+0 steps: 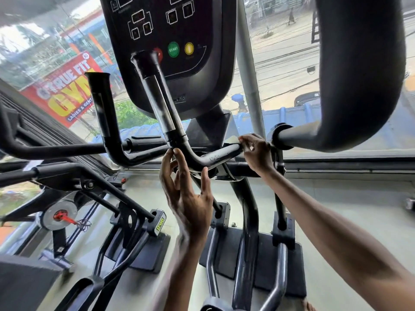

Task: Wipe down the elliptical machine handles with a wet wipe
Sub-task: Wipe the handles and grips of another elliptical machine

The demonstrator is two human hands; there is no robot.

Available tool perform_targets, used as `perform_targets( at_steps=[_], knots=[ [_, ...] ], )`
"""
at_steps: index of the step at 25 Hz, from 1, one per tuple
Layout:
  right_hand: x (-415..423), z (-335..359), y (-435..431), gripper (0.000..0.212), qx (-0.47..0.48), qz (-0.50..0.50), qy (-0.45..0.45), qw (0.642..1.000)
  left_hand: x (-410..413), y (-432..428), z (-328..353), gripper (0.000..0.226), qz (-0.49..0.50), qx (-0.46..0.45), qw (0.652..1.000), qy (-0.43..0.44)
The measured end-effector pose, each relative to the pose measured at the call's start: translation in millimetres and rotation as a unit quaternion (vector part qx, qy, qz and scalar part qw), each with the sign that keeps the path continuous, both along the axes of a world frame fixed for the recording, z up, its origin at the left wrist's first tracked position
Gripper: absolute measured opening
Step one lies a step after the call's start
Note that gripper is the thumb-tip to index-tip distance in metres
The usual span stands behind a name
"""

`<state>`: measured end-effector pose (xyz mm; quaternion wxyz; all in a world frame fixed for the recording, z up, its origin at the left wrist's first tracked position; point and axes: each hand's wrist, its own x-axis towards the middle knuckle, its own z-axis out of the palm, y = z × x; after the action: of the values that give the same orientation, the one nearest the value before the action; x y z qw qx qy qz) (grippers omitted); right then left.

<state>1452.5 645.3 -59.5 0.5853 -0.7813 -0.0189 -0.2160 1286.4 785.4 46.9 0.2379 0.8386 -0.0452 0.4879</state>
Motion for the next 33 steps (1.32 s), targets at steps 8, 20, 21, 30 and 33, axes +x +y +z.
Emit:
perform_targets(
  at_steps=[8, 20, 21, 30, 33],
  knots=[
    [5.6, 10.6, -8.4, 0.057, -0.033, 0.148, 0.089, 0.984, 0.8, 1.8, -0.4, 0.062, 0.0, 0.017, 1.0, -0.023],
    [-19.9, -0.3, 6.9, 0.051, -0.058, 0.064, -0.001, 0.996, 0.1, -0.4, -0.5, 0.064, 0.007, -0.001, 1.0, 0.008],
    [-20.2, -0.8, 6.1, 0.053, -0.059, 0.073, -0.02, 0.995, 0.4, -0.9, -0.6, 0.064, 0.006, -0.006, 1.0, 0.006],
    [-4.9, 18.0, -2.2, 0.073, -0.011, 0.156, 0.108, 0.982, -0.3, 1.7, -2.9, 0.07, -0.005, -0.009, 1.0, -0.011],
    [-25.7, 19.6, -4.5, 0.096, 0.017, 0.116, 0.055, 0.992, 0.2, 3.2, -2.8, 0.067, -0.01, -0.01, 1.0, -0.01]
  ],
)
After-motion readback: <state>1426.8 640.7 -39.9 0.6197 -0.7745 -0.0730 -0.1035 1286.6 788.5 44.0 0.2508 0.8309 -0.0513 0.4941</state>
